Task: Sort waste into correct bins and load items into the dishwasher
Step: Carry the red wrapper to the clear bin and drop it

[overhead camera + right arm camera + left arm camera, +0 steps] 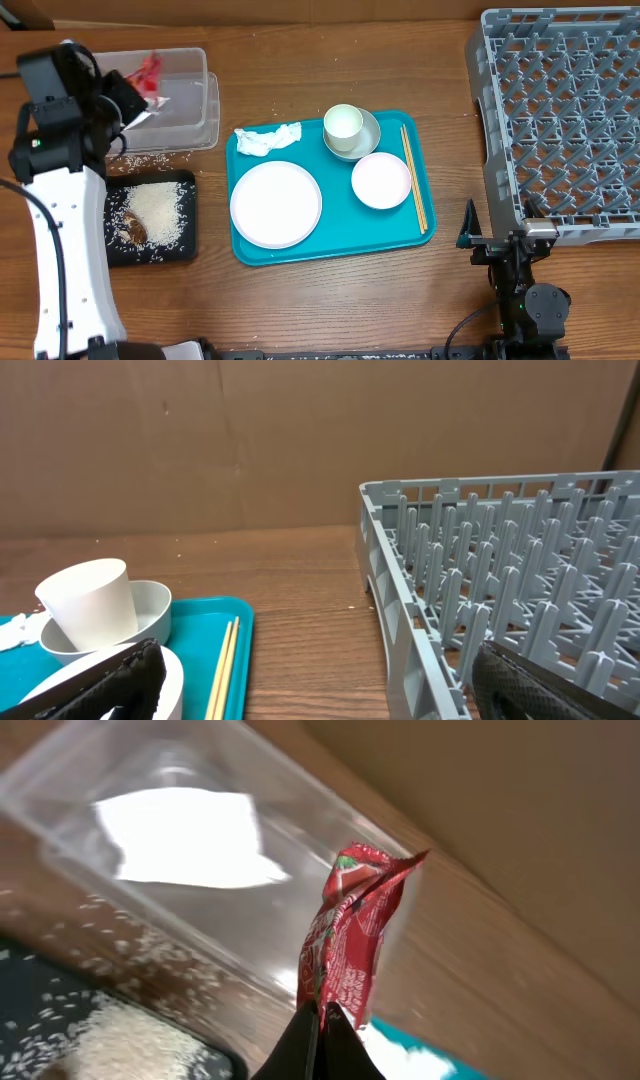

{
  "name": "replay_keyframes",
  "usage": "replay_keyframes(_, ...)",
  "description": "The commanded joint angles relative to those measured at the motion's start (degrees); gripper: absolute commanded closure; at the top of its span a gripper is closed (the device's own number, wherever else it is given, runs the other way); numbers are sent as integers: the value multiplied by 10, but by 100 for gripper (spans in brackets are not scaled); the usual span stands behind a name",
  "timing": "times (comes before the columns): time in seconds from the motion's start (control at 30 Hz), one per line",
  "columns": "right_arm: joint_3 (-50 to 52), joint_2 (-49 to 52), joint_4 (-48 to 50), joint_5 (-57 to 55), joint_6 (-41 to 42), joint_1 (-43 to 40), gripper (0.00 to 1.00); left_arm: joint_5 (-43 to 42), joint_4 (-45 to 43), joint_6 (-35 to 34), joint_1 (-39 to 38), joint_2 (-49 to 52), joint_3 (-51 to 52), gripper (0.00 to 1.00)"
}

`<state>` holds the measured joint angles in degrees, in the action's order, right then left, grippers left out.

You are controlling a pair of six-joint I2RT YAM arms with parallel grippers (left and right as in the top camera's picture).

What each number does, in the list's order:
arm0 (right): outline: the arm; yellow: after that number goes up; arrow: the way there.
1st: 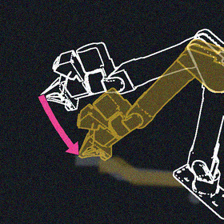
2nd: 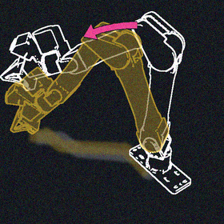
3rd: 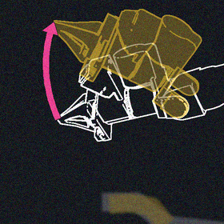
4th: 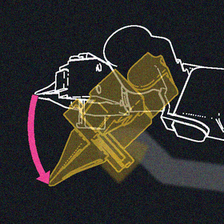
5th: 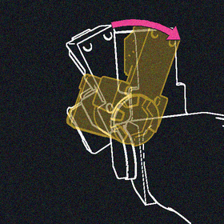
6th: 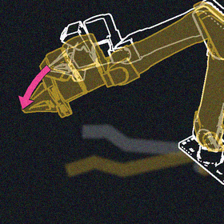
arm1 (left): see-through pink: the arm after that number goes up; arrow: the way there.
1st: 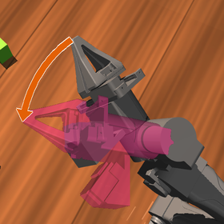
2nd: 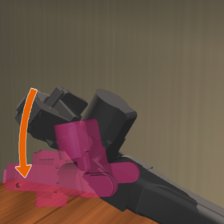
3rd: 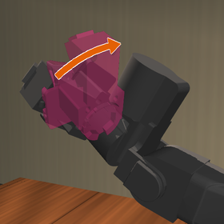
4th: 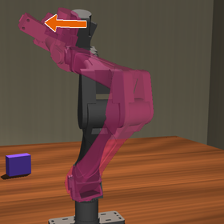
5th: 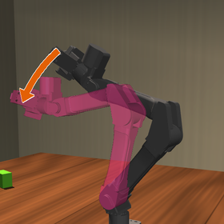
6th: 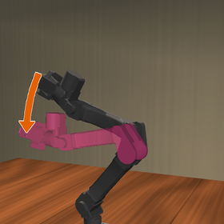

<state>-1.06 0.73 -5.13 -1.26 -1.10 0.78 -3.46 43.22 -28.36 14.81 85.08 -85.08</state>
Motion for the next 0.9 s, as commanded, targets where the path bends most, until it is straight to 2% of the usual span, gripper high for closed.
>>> replay_keyframes(0.0,6,-6,3,3,0,-2,0,71,-30,-56,5,55,-4,96)
replay_keyframes(0.2,6,-6,3,3,0,-2,0,64,-97,-55,5,122,-4,96)
replay_keyframes(0.23,6,-6,3,3,0,-2,0,64,-102,-55,5,128,-4,89)
replay_keyframes(0.27,6,-6,3,3,0,-2,0,64,-102,-55,5,133,-4,68)
replay_keyframes(0.3,6,-6,3,3,0,-2,0,64,-102,-55,4,136,-4,53)
replay_keyframes(0.33,6,-6,3,3,0,-2,0,64,-101,-55,4,138,-4,30)
replay_keyframes(0.37,6,-6,3,3,0,-2,0,64,-101,-55,4,139,-4,27)
replay_keyframes(0.5,6,-6,3,3,0,-2,0,63,-96,-55,4,138,-4,22)
replay_keyframes(0.6,6,-6,3,3,0,-2,0,-68,-78,7,4,133,-4,25)
replay_keyframes(0.7,6,-6,3,3,0,-2,0,-300,-89,124,0,132,-4,24)
replay_keyframes(0.73,6,-6,3,3,0,-2,0,-360,-98,149,-5,132,-4,28)
replay_keyframes(0.8,6,-6,3,3,0,-2,0,-417,-110,168,-21,131,-4,36)
replay_keyframes(0.87,6,-6,3,3,0,-2,0,-414,-110,179,-42,132,-4,39)
